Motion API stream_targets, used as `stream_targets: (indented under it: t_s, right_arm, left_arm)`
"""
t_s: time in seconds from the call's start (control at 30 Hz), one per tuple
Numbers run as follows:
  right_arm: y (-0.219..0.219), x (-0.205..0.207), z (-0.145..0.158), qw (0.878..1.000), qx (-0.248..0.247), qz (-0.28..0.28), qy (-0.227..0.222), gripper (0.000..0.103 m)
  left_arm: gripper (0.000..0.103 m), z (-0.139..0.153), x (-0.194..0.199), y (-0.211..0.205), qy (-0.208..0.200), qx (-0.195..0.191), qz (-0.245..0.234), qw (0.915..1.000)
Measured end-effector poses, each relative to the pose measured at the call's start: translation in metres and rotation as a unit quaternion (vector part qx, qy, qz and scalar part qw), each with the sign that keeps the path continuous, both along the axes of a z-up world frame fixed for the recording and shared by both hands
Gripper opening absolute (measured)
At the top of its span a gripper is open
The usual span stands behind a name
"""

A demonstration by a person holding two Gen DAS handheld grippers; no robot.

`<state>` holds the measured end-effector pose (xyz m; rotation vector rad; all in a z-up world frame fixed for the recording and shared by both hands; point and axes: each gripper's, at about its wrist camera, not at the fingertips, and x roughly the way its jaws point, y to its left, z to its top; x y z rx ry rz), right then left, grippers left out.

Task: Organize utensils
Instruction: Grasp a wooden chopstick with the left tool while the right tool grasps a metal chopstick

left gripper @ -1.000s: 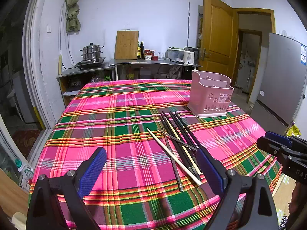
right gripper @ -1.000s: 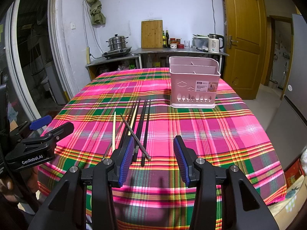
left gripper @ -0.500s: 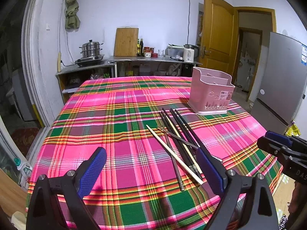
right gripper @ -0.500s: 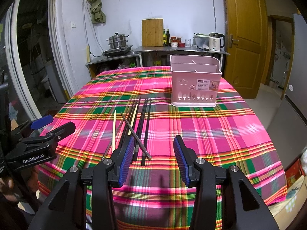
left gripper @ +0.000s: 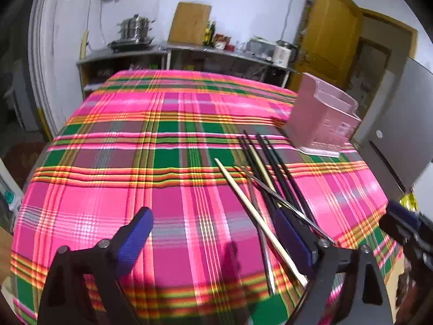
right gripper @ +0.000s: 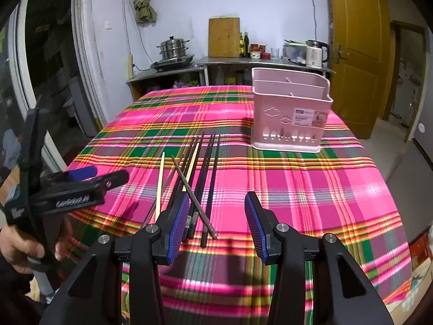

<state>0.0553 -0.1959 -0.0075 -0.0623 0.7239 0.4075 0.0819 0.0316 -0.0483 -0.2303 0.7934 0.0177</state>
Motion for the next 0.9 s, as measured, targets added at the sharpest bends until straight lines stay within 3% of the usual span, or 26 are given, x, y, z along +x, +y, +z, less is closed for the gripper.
stream_targets:
  t_s: [0.07, 0.37, 0.57, 0.63, 0.8, 0.9]
  right_arm:
    - [0.003, 0.006, -0.003, 1.0, -0.002, 0.006, 0.003, 0.044]
    - [0.016, 0.032, -0.015, 0.999, -0.008, 0.025, 0.027, 0.044]
    - [0.023, 0.043, -0.022, 0.999, -0.011, 0.033, 0.034, 0.044]
    - [0.024, 0.047, -0.024, 0.999, -0.012, 0.034, 0.037, 0.044]
    - [0.029, 0.054, -0.026, 0.998, -0.012, 0.039, 0.038, 0.044]
    - [0.032, 0.059, -0.026, 0.998, -0.014, 0.045, 0.039, 0.044]
  left_arm:
    - [0.079, -0.007, 0.016, 0.003, 0.018, -0.003, 0.003, 0.9998]
    - [0.071, -0.032, 0.061, -0.003, 0.068, -0.037, -0.012, 0.9969]
    - [0.061, -0.037, 0.076, -0.006, 0.07, -0.036, -0.01, 0.9968]
    - [0.054, -0.037, 0.08, -0.007, 0.07, -0.03, -0.012, 0.997]
    - [0.024, -0.038, 0.087, -0.01, 0.066, -0.012, -0.023, 0.9975]
    - [0.017, -0.038, 0.088, -0.011, 0.065, -0.015, -0.033, 0.9972]
